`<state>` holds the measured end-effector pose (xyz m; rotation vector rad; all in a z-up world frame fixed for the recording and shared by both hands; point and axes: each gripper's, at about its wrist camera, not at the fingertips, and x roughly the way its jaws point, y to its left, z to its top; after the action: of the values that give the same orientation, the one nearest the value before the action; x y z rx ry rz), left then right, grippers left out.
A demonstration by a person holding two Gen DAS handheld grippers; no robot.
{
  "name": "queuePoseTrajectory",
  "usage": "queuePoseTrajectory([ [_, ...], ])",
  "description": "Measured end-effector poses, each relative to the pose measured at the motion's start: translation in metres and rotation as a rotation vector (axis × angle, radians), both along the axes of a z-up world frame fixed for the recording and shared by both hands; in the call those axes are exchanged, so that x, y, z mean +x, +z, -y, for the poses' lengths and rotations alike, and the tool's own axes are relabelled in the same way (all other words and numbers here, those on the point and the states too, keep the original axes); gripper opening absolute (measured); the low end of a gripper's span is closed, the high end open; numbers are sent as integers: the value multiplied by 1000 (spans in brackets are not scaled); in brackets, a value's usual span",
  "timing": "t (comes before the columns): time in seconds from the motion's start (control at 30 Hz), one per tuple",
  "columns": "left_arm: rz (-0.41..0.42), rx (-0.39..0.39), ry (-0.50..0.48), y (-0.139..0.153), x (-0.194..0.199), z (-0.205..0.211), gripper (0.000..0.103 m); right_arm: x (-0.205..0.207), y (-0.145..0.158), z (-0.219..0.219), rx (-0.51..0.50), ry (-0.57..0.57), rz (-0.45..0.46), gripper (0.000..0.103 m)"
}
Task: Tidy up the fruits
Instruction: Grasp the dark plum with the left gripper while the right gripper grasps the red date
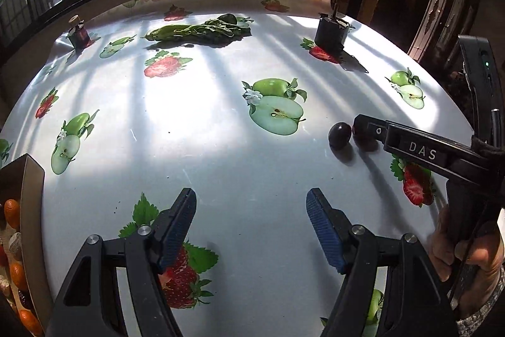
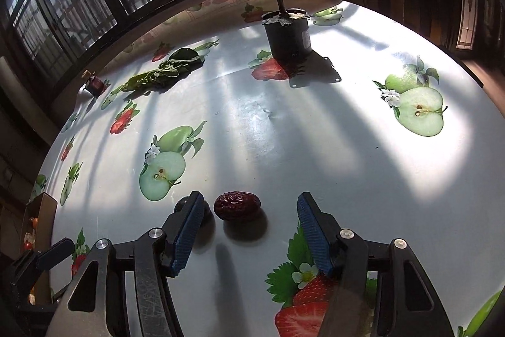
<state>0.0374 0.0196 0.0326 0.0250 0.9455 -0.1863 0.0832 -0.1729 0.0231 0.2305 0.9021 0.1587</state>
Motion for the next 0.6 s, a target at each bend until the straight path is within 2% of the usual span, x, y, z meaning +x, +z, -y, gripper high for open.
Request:
queuePoseTrajectory([
  [0.1, 9, 8, -22, -1, 9, 9, 71, 1, -1, -5, -6, 39, -8, 32],
  [0.23, 27, 17, -75, 0, 22, 28, 71, -3, 2, 0, -25, 29, -9, 30],
  [0.37, 60, 25, -173, -1, 36, 57, 71, -6, 4, 29, 48, -29, -14, 30],
  [0.47, 54, 49, -232, -9, 47, 77, 69, -6, 5, 47, 98, -67, -16, 31],
  [0.5, 44, 56, -248, -13, 50, 83, 63, -6, 5, 50, 106, -74, -14, 31],
  [0.53, 32, 63, -258, -17, 53, 87, 51, -6, 6, 51, 110, -76, -13, 31],
  [0.6, 27, 64, -267, -21, 55, 93, 35, -6, 7, 51, 114, -72, -9, 31],
])
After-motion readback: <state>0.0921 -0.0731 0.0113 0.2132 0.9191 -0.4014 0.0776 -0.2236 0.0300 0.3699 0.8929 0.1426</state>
